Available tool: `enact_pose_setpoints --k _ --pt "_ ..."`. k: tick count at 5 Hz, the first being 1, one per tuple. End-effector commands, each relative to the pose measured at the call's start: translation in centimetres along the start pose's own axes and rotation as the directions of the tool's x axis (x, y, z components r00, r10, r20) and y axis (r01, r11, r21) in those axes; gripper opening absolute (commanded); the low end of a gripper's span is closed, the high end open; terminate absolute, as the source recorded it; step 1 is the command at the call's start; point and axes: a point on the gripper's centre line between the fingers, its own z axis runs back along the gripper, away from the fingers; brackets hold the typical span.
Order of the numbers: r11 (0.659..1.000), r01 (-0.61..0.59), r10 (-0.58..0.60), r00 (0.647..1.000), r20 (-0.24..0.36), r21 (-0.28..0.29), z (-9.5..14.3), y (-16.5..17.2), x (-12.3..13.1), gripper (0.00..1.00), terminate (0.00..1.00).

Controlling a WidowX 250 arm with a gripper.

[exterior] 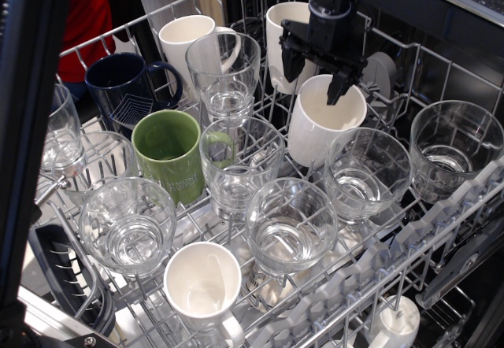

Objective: Pick up any cup

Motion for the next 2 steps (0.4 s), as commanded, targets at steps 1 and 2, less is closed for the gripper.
enact_pose_setpoints --k 1,2 --pt "0.996 -0.067 0.059 0.992 0.116 0.065 0.1 0.9 3.2 1.00 0.00" --pt "0.993 -0.080 0.068 0.989 0.131 0.088 -1.1 1.1 3.8 1.00 0.00"
